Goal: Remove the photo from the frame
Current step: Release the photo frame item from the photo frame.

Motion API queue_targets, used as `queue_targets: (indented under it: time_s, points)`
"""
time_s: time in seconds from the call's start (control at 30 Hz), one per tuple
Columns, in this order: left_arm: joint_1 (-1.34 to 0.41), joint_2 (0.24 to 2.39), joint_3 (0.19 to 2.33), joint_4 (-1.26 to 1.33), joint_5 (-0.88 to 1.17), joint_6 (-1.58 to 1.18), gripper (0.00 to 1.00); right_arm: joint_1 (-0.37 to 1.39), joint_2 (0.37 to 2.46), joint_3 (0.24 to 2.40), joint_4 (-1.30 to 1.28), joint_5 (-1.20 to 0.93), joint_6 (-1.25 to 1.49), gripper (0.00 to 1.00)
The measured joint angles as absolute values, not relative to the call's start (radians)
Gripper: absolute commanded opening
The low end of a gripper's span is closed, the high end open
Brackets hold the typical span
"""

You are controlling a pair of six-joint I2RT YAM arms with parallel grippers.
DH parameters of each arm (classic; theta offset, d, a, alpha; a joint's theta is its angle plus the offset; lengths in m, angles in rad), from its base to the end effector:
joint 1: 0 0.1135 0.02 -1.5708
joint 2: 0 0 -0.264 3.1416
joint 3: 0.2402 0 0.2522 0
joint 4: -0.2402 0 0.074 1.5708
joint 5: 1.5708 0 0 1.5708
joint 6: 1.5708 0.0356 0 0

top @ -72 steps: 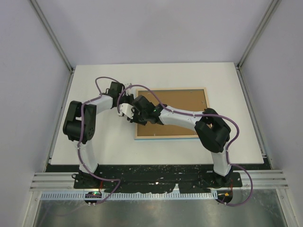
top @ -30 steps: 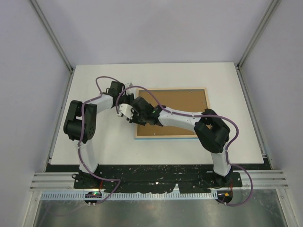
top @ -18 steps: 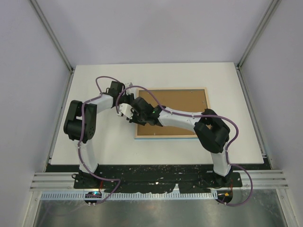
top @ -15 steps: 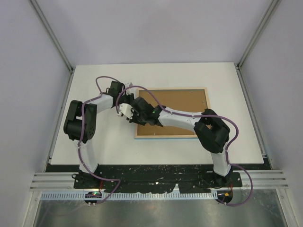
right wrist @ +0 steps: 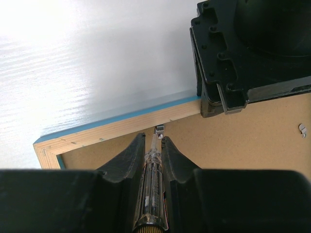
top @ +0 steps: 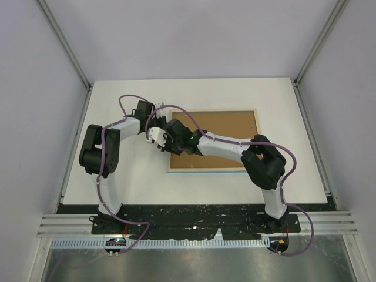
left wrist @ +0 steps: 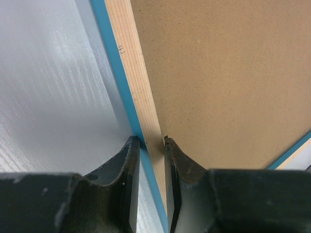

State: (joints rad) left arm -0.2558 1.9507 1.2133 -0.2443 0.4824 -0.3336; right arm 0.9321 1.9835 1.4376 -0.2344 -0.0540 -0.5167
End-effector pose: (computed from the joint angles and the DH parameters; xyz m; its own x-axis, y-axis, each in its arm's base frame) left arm 0.3811 -0.1167 0.1506 -0.9151 -0.0605 -0.3987 0.1840 0.8171 -0.5464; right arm 0.2633 0.3578 0.2024 0.0427 -0.7699 -0.6367 -0.9241 0.2118 -0.3181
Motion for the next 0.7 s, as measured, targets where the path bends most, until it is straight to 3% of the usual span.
queue_targets:
  time_s: [0.7]
  points:
    - [-0.256, 1.951, 1.215, -0.244, 0.483, -0.333, 0.0, 0.94, 1.992, 1.434, -0.191, 0.047, -0.502, 0.08]
